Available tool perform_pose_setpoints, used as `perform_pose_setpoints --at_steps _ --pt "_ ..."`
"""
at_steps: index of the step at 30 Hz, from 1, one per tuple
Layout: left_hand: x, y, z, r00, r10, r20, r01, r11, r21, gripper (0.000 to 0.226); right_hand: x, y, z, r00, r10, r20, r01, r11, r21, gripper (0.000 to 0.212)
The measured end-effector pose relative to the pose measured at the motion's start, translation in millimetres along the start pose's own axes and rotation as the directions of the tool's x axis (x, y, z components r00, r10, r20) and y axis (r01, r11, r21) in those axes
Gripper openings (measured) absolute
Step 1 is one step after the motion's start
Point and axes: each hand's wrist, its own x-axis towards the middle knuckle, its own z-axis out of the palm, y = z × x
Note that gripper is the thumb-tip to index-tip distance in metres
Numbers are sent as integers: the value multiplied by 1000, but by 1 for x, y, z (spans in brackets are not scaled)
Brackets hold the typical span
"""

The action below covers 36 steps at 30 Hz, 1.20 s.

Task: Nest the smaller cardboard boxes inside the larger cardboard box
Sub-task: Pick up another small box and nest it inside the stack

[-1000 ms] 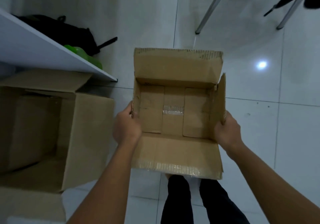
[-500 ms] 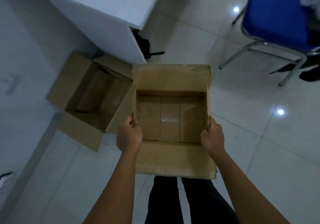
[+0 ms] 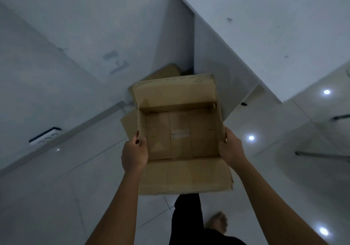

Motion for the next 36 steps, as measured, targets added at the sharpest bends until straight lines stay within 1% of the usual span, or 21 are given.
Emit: perform_pose_setpoints --at_steps 2,4,8,12,14,17,21,22,24,26,27,28,30,33,36 --pt "30 -6 -5 999 -45 -17 44 999 -31 41 34 -23 10 999 -31 18 32 998 -61 45" --pt "60 -12 -6 996 -87 -18 86 994 -61 38 69 -43 22 999 -24 31 26 996 -89 37" --pt "118 -21 8 985 -172 9 172 982 -76 36 139 -60 45 997 -50 52 56 989 -135 25" --pt "165 -30 27 977 -210 43 214 970 -118 37 191 -64 66 996 -55 76 67 986 -154 30" --pt "183 -33 40 973 -231 29 233 964 -129 36 213 -62 77 993 -80 91 96 977 -190 30" --pt "201 -39 62 971 -240 19 240 961 -134 32 240 -56 89 991 -53 122 80 969 -234 32" --pt "217 -51 91 962 -272 21 273 960 -66 39 267 -44 102 988 -57 146 96 956 -277 35" --pt "222 -53 97 961 -275 14 276 958 -74 41 274 -40 106 987 -71 146 110 955 -274 34" --pt "229 -56 109 966 -257 -11 254 961 -108 43 286 -32 111 990 -71 122 105 949 -297 23" --pt "233 -56 122 970 -236 -60 229 968 -104 38 299 -25 114 993 -62 96 91 935 -343 25" --pt "233 -56 129 969 -234 -79 226 968 -107 34 304 -23 117 994 -39 98 71 932 -355 18" --pt "234 -58 136 967 -241 -88 230 966 -122 32 310 -21 120 992 -42 121 85 924 -373 15" --pt "236 -62 146 960 -265 -90 251 958 -139 35 319 -18 128 986 -28 164 94 909 -406 27" --pt "244 -68 155 963 -241 -123 232 969 -82 35 330 -14 140 982 -18 186 108 869 -483 34" --pt "249 -67 158 970 -194 -147 194 981 -18 39 345 -11 146 982 -20 185 124 812 -570 33"
